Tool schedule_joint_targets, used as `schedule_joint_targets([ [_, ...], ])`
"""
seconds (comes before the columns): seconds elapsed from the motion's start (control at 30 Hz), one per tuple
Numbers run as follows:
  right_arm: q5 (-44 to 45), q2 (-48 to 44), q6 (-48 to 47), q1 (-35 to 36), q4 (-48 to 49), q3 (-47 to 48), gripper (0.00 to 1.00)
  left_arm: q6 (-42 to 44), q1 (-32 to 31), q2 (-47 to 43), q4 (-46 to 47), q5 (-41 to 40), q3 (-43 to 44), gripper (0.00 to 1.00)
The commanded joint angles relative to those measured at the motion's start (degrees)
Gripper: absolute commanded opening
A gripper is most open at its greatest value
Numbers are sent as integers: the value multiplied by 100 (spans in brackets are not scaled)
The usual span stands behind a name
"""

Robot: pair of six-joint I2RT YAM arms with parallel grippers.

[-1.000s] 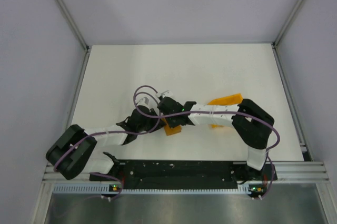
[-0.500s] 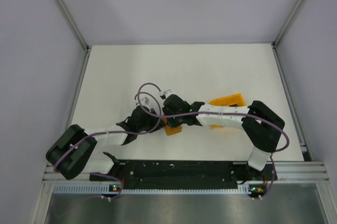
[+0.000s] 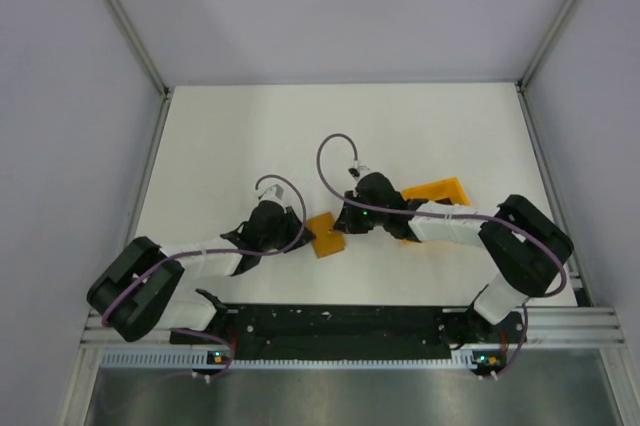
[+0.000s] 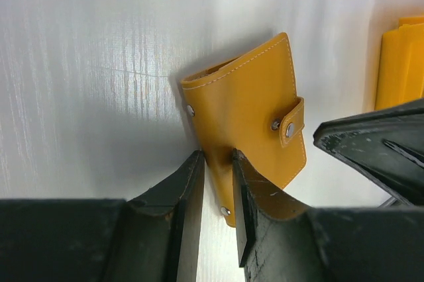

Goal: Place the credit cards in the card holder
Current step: Close the card holder at the center of the board.

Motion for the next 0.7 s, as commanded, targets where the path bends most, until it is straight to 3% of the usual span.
schedule_joint_targets([
  [0.0, -1373, 3, 1285, -336, 2016, -635, 0, 137, -5, 13, -225, -8, 62, 29],
  [0.2, -1689, 416, 1664, -423, 2834, -749, 0, 137, -5, 13, -234, 1, 80, 28],
  [0.67, -1918, 873, 2078, -617, 3635, -1127, 0, 137, -5, -14, -278, -8, 80, 28],
])
